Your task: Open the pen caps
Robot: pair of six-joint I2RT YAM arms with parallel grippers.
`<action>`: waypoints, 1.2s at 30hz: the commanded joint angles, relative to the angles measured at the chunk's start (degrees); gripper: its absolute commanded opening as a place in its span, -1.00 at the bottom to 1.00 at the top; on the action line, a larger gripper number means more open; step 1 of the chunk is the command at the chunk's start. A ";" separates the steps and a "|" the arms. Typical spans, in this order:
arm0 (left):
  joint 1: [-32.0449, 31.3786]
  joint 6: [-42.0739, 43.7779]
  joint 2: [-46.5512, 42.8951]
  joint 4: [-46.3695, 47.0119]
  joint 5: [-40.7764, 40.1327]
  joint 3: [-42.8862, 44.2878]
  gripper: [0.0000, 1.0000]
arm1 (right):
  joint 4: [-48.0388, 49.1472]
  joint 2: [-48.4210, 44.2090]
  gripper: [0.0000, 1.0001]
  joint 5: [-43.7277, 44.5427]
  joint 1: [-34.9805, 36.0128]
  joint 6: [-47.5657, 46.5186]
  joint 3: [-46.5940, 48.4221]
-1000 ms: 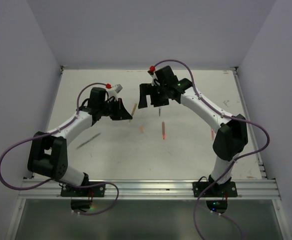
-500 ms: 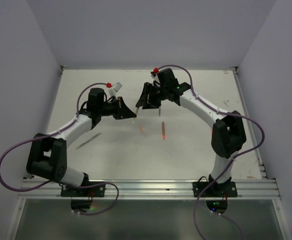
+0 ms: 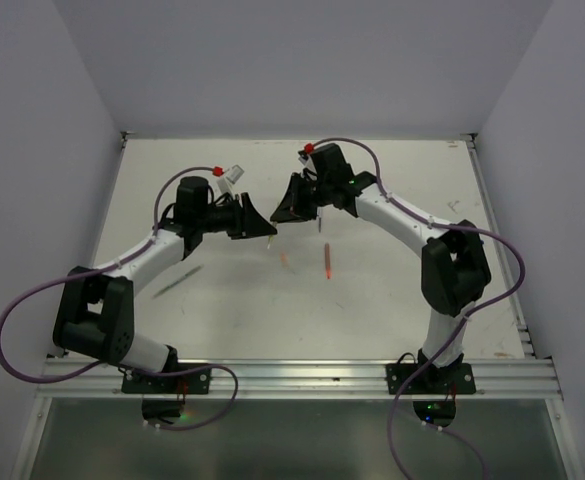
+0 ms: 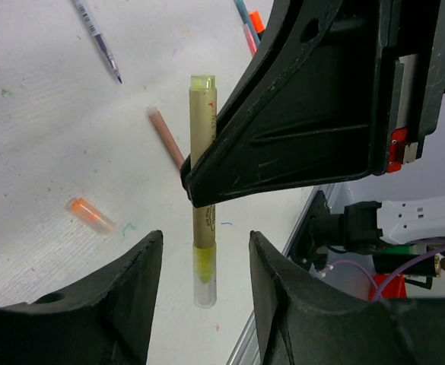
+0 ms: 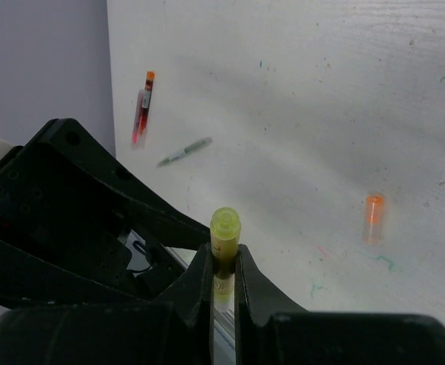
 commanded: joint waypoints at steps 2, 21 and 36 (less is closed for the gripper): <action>0.28 3.10 -2.42 -2.04 -1.16 -1.49 0.04 | -0.35 -0.43 -1.00 -0.22 0.17 0.09 -0.10; -0.25 -12.43 0.48 24.45 18.14 -9.64 -1.00 | 17.89 -2.45 -1.00 -8.56 -2.90 6.32 -6.76; -0.25 -28.65 0.66 52.91 23.98 -15.03 -1.00 | 50.05 -0.34 -1.00 -15.80 -10.20 20.85 -12.24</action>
